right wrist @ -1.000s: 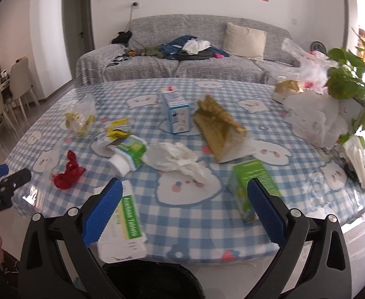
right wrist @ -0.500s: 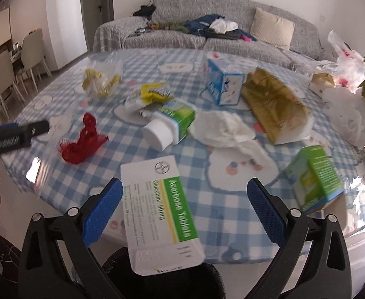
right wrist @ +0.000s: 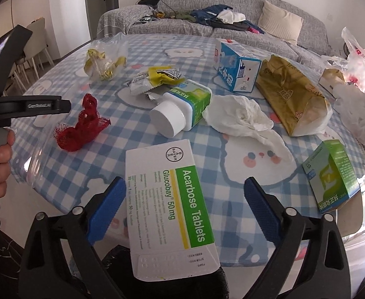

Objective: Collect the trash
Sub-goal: 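Grasp the white Acarbose Tablets box with the right tool while the left tool grasps the clear plastic tube, then carry the box and tube with both tools over the black trash bin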

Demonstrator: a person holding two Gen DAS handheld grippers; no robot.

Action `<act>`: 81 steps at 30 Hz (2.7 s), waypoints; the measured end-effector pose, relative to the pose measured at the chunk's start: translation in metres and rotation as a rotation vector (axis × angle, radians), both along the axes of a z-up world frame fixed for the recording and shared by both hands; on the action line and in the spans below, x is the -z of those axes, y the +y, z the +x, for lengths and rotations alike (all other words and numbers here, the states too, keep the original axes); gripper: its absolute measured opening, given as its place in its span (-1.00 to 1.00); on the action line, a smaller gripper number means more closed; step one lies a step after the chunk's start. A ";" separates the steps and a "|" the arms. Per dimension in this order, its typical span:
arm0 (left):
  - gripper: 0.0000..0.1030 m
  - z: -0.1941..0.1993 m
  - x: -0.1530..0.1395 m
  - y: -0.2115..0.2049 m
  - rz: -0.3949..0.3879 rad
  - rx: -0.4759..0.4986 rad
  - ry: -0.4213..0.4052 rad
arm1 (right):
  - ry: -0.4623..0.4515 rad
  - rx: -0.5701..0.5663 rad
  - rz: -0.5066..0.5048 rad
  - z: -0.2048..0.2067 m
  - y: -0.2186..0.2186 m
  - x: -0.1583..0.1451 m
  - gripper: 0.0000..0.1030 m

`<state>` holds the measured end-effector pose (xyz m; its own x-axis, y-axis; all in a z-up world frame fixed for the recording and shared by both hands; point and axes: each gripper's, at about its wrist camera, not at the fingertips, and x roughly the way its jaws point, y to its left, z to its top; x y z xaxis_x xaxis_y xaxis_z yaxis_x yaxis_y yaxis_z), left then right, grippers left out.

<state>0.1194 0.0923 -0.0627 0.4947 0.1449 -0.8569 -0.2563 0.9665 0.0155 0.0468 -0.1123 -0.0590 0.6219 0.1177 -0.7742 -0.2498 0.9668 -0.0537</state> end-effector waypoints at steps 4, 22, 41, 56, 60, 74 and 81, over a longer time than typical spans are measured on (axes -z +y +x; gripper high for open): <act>0.46 0.004 0.004 0.000 -0.016 -0.008 0.022 | 0.003 -0.015 0.011 -0.002 0.003 -0.002 0.69; -0.09 -0.001 0.008 -0.011 -0.015 0.023 0.064 | 0.046 -0.021 0.006 0.000 0.009 0.010 0.21; -0.51 -0.020 -0.011 -0.010 -0.027 0.020 0.024 | 0.028 0.001 0.029 -0.003 0.002 -0.001 0.19; -0.51 -0.078 -0.032 -0.027 -0.030 0.063 -0.021 | -0.036 0.016 0.037 -0.044 -0.008 -0.028 0.19; -0.51 -0.097 -0.037 -0.031 -0.034 0.074 -0.033 | -0.048 0.026 0.041 -0.057 -0.011 -0.035 0.19; -0.51 -0.162 -0.046 -0.051 -0.045 0.117 -0.070 | -0.080 0.071 0.056 -0.104 -0.032 -0.042 0.19; -0.51 -0.198 -0.039 -0.058 -0.053 0.134 -0.070 | -0.076 0.091 0.054 -0.133 -0.038 -0.033 0.19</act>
<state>-0.0782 0.0340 -0.0241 0.5655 0.0289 -0.8243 -0.1234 0.9911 -0.0498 -0.0859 -0.1505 -0.0257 0.6884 0.0984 -0.7186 -0.1579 0.9873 -0.0160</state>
